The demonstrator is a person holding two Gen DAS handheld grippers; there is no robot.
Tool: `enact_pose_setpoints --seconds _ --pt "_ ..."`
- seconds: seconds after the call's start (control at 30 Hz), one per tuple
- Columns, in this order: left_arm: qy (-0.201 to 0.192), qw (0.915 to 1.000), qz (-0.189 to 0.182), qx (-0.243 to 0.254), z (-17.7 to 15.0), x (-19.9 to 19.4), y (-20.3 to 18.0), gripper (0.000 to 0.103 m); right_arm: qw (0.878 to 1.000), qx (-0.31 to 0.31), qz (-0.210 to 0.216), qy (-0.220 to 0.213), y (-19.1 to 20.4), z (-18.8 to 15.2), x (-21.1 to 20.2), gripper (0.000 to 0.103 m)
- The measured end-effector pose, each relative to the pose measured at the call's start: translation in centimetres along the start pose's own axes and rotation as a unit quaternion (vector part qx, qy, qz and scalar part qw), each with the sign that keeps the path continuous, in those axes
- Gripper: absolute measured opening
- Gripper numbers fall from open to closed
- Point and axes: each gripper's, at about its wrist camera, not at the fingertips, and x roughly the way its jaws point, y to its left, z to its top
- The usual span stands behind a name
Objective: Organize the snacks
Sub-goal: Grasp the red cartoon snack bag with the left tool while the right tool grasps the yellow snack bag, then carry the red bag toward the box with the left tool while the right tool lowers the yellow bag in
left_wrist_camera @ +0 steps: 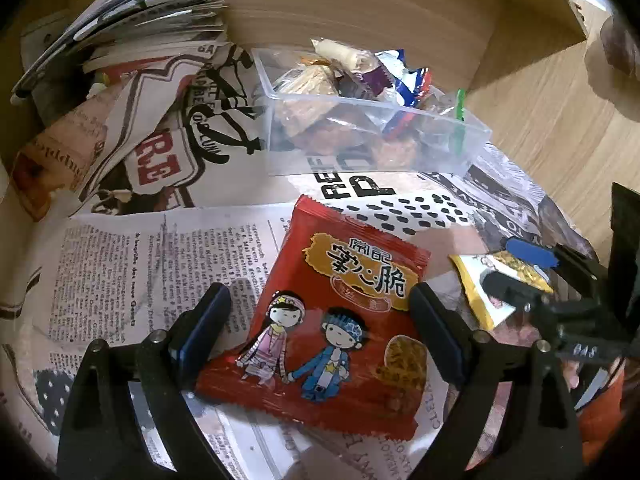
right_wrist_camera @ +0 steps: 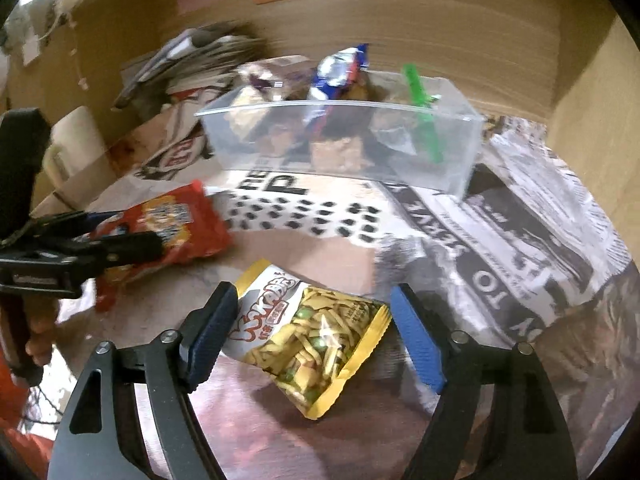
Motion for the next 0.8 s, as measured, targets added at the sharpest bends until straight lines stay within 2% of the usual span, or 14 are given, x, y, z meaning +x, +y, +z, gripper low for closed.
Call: enact_pose_setpoints --seconds 0.23,0.33,0.63,0.67,0.7,0.73,0.8 --pt "0.002 0.9998 -0.014 0.01 -0.1 0.5 -0.9 0.101 1.0 0.022 -0.001 0.0 -0.6 -0.3 -0.3 0.076" --pt "0.004 0.9996 -0.023 0.016 -0.1 0.6 -1.3 0.101 1.0 0.02 -0.001 0.001 -0.3 -0.5 -0.1 0.076" --pt "0.005 0.9985 0.0 0.055 -0.6 1.4 -2.4 0.102 0.999 0.031 0.007 -0.015 -0.3 -0.6 -0.6 0.057" --pt "0.003 0.9984 0.001 0.057 -0.6 1.5 -2.3 0.099 0.999 0.031 0.012 -0.018 -0.4 -0.6 -0.8 0.04" --pt "0.001 0.9984 0.003 0.056 -0.6 1.5 -2.3 0.095 0.999 0.033 0.028 -0.013 -0.5 -0.4 -0.8 0.034" --pt "-0.003 0.9984 0.007 0.056 -0.5 1.5 -2.3 0.081 0.999 0.036 0.031 -0.013 -0.6 -0.3 -0.9 0.033" --pt "-0.005 0.9983 0.011 0.057 -0.4 1.5 -2.1 0.075 0.999 0.028 0.024 -0.018 -0.4 -0.3 -0.9 0.032"
